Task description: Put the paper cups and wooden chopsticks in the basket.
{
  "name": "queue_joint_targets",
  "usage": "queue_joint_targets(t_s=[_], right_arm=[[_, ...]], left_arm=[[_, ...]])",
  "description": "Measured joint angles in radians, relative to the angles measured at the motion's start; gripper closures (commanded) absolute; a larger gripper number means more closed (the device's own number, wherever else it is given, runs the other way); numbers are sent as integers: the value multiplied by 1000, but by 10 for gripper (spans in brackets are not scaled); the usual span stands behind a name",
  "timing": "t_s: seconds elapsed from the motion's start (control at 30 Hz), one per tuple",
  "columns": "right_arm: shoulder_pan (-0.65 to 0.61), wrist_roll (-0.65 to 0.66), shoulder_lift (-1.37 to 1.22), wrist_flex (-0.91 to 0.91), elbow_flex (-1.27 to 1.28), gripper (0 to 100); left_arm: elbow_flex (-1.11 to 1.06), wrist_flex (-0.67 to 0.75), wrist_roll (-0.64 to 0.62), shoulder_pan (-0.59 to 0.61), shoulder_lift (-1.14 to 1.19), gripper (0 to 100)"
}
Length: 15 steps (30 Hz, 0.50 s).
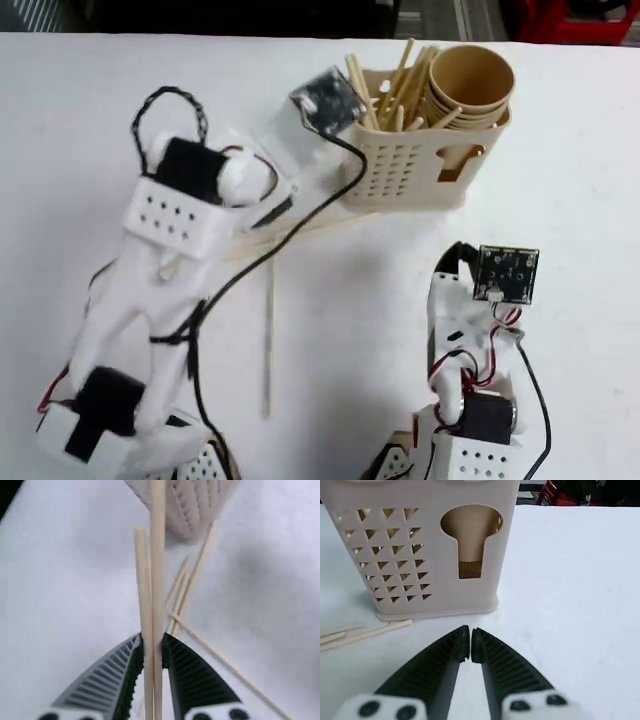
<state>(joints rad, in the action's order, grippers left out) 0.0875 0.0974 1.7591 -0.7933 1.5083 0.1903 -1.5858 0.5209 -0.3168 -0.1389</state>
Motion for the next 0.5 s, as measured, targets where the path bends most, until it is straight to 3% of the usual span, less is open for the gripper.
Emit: queue_joint_targets(t_s=[0.3, 0.5], right_arm=[[3, 0, 0, 0, 0, 977], [3, 0, 0, 25, 25, 977]], left_arm=[[0, 287, -181, -2, -66, 977], [0, 525, -239, -68, -66, 977]])
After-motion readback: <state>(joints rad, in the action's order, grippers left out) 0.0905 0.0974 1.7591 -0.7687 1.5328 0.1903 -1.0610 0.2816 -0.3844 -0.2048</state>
